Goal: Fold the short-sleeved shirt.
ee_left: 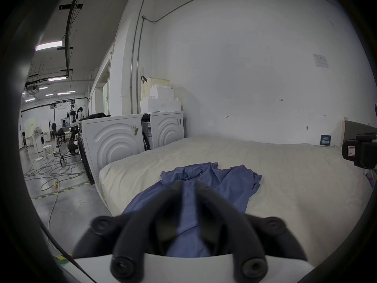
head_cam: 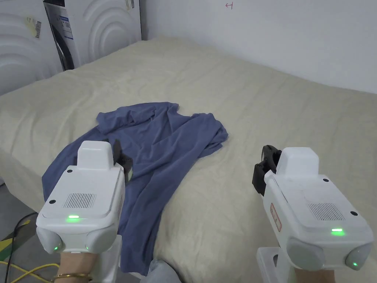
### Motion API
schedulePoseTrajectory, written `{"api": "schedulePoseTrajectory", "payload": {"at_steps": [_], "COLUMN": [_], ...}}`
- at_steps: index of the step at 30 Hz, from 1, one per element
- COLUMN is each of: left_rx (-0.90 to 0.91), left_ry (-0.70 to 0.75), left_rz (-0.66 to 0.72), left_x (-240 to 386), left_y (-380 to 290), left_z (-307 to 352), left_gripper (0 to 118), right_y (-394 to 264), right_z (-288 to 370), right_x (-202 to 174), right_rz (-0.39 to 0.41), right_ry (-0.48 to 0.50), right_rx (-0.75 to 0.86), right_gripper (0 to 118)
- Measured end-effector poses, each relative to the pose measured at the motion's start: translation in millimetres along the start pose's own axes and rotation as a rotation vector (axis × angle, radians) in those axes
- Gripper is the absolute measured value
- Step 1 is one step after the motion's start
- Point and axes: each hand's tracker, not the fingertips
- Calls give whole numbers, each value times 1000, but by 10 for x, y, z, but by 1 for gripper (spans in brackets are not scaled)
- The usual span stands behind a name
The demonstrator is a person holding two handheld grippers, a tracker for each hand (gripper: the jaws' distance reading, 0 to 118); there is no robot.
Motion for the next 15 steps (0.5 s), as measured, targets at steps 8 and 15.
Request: {"api": "schedulePoseTrajectory", "payload": {"at_steps": [8, 15], "left_rx": [-76, -152], "left_ry": [-101, -140], "left_rz": [-11, -54], "left_x": [62, 281], "left_y": [188, 425], "left_z": [-549, -1457], "left_gripper": [118, 118], "right_y": [-8, 22], "right_z": [-148, -347], "right_x": [49, 70], "right_rz": [-12, -18], "right_ry": [5, 8], "right_rx": [-12, -30], "right_gripper": [0, 0]}}
